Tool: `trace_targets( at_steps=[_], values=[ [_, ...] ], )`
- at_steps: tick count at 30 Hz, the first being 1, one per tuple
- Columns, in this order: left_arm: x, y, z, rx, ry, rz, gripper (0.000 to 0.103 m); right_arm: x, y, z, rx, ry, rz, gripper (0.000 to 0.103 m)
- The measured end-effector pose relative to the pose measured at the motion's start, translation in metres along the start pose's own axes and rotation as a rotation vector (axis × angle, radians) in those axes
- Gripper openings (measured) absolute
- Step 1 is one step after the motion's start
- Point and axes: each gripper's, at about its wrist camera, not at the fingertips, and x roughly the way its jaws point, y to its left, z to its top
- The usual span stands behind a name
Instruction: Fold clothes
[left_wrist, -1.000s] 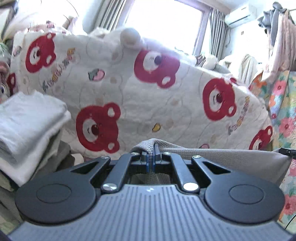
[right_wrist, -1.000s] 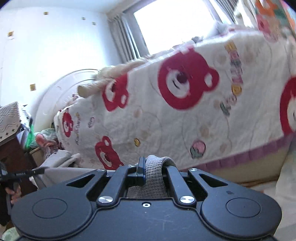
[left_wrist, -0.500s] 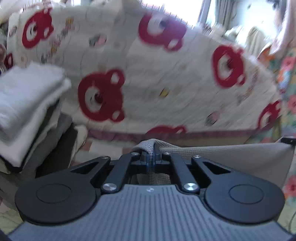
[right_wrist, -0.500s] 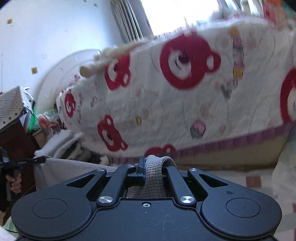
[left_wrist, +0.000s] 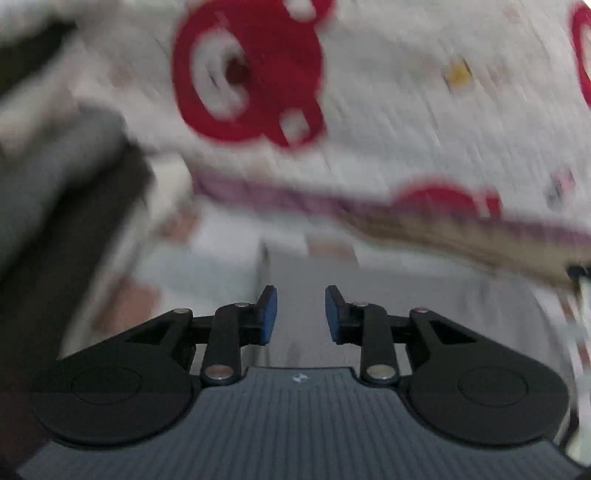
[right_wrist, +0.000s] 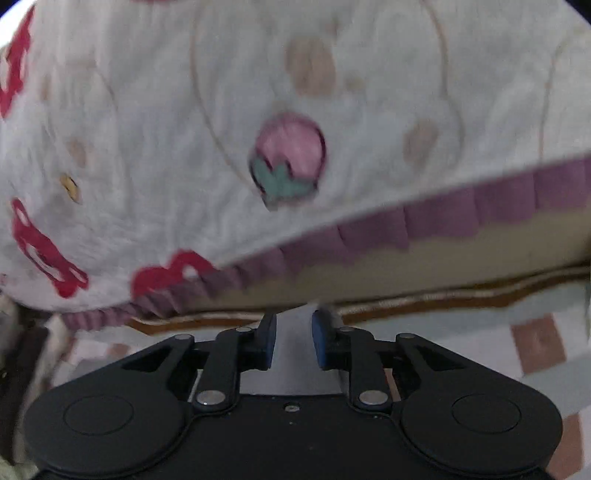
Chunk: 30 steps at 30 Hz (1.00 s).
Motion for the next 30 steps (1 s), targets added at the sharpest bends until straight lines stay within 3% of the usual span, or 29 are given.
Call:
trace_targets(
  at_steps=[4, 9, 14, 18, 24, 28, 30],
  values=[
    [-0.016, -0.001, -0.048, -0.005, 0.088, -0.058, 0.028, -0.017, -0.009, -0.048, -0.014, 0.042, -0.001, 0.026],
    [-0.035, 0.007, -0.079, -0.099, 0.154, -0.041, 0.029, -0.060, -0.028, -0.106, -0.012, 0.067, 0.052, 0.027],
    [-0.044, 0.008, -0.085, -0.135, 0.166, -0.060, 0.028, -0.077, -0.054, -0.143, 0.090, 0.049, -0.006, 0.031],
    [-0.042, 0.015, -0.086, -0.178, 0.183, -0.082, 0.027, -0.075, -0.074, -0.161, 0.252, 0.071, 0.006, 0.032],
    [-0.042, 0.018, -0.090, -0.188, 0.196, -0.070, 0.027, -0.078, -0.077, -0.188, 0.405, 0.015, 0.003, 0.036],
    [-0.043, 0.019, -0.100, -0.170, 0.241, -0.032, 0.029, -0.074, -0.076, -0.200, 0.414, 0.029, -0.027, 0.037],
    [-0.043, 0.021, -0.103, -0.183, 0.258, -0.035, 0.030, -0.074, -0.076, -0.203, 0.412, 0.026, -0.037, 0.047]
  ],
)
